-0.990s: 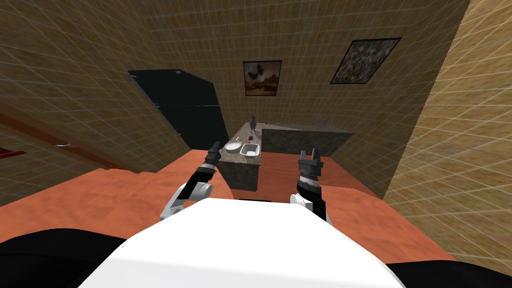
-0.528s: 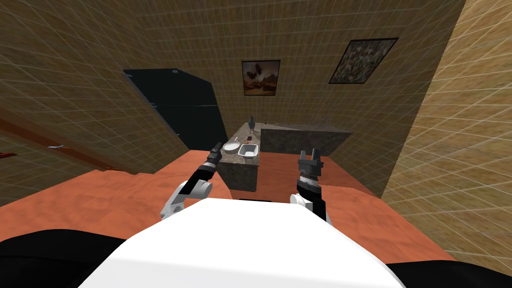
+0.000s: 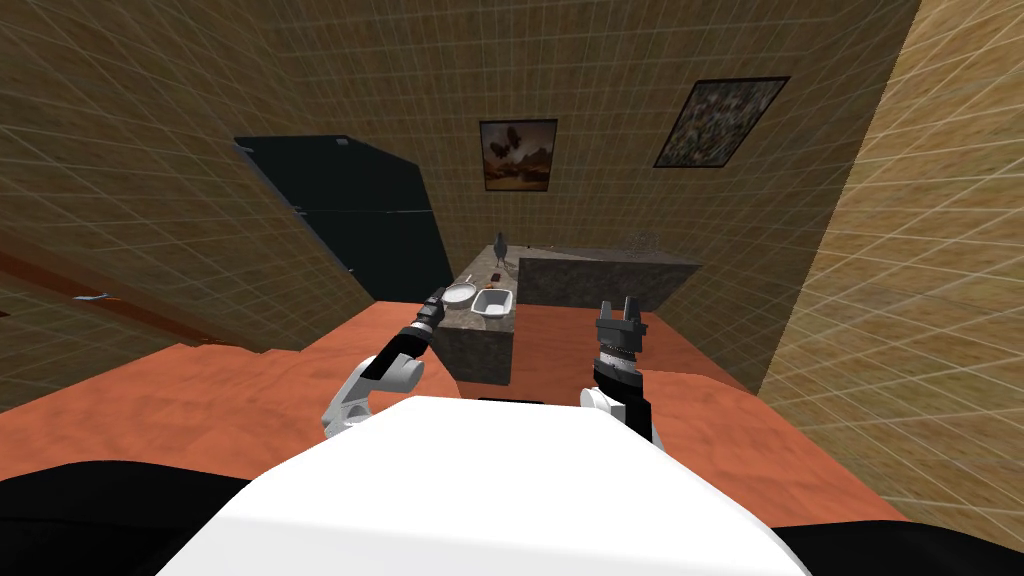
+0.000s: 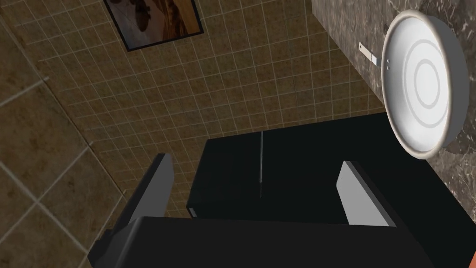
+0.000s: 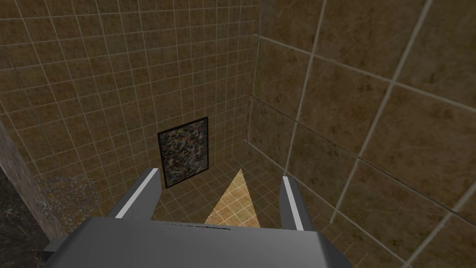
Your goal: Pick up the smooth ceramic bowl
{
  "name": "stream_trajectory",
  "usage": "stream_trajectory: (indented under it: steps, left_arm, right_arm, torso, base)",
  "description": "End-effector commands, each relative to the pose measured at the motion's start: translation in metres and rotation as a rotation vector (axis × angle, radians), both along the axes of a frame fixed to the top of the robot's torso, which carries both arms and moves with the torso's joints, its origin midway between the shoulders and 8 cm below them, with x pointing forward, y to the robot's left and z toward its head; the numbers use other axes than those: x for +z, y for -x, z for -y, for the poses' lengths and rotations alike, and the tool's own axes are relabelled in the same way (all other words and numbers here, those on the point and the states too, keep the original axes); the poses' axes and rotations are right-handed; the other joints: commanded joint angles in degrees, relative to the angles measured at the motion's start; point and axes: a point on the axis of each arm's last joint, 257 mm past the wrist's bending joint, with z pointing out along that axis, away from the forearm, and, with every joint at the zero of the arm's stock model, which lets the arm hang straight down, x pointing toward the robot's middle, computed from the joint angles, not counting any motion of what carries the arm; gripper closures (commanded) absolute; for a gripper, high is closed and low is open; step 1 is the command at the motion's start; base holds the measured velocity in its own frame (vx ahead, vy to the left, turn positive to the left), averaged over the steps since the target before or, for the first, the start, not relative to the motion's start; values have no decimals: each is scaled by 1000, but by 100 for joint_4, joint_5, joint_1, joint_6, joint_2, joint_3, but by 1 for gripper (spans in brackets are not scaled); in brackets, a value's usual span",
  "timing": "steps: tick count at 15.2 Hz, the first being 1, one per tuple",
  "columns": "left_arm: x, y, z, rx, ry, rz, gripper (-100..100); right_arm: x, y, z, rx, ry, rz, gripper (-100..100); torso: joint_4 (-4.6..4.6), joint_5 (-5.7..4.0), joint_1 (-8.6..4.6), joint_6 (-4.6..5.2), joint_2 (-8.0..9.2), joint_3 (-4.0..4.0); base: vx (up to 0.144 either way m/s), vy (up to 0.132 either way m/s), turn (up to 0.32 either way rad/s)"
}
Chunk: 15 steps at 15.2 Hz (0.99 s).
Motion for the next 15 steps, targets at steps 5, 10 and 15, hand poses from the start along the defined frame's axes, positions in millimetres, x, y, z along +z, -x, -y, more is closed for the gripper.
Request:
stream_trajectory:
  steps: [5, 10, 15]
  left_arm:
    - [-18, -8, -5, 15, 11, -94, -100]
    - [-35, -11, -10, 33, 18, -175, -100]
    - [-46, -12, -13, 47, 26, -231, -100]
  right_arm:
    - [0, 0, 0, 0, 0, 0, 0]
    - [0, 0, 0, 0, 0, 0, 0]
    - [0, 0, 0, 0, 0, 0, 0]
  torso:
    - [0, 0, -3, 1, -2, -1]
    - [0, 0, -3, 1, -3, -1]
    - [0, -1, -4, 0, -1, 0]
  base:
    - [24, -34, -29]
    - [24, -30, -17]
    - [18, -30, -14]
